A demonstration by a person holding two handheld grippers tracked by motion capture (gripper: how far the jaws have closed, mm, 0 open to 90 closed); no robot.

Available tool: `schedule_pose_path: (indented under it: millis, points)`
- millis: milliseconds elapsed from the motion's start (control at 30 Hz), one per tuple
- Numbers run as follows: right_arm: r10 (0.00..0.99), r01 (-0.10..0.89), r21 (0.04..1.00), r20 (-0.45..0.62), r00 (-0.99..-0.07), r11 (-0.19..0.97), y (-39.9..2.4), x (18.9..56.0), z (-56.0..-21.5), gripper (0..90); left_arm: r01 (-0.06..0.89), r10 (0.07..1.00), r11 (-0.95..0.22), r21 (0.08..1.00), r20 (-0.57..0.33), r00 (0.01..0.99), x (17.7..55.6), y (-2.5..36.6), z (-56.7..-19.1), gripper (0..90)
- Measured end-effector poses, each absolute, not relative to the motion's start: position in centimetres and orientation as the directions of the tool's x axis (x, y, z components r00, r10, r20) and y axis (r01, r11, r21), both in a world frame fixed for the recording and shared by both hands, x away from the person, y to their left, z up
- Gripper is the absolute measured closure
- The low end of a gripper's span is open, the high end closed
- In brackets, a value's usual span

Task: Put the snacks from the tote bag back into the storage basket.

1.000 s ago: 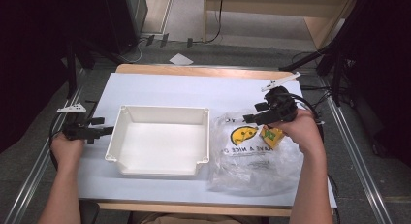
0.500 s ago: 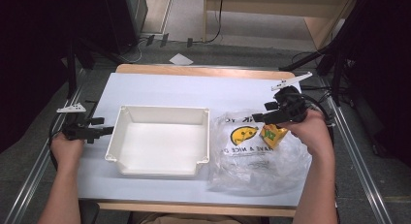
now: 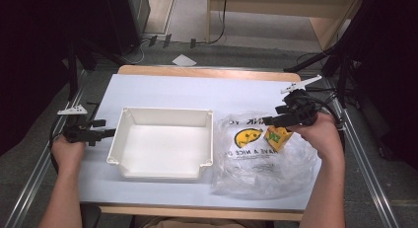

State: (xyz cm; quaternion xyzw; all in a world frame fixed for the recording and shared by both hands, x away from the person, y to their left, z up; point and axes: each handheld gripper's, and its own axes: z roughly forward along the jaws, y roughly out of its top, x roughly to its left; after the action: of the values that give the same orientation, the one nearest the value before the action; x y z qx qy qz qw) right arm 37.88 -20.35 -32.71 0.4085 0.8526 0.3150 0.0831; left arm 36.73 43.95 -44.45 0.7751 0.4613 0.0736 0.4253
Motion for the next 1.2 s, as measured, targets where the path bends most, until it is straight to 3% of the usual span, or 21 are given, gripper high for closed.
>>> schedule_pose_path:
  millis: [500, 1200]
  points:
    - [0.798, 0.698, 0.54, 0.078, -0.597, 0.47, -21.6, 38.7, -34.5, 33.9, 0.653, 0.776, -0.215, 0.726, -0.279, 0.565, 36.7, 43.9, -44.4, 16.2]
    - [0.819, 0.741, 0.502, 0.105, -0.564, 0.446, -22.4, 39.7, -36.6, 34.2, 0.655, 0.776, -0.217, 0.724, -0.279, 0.566, 36.8, 43.9, -44.5, 16.2]
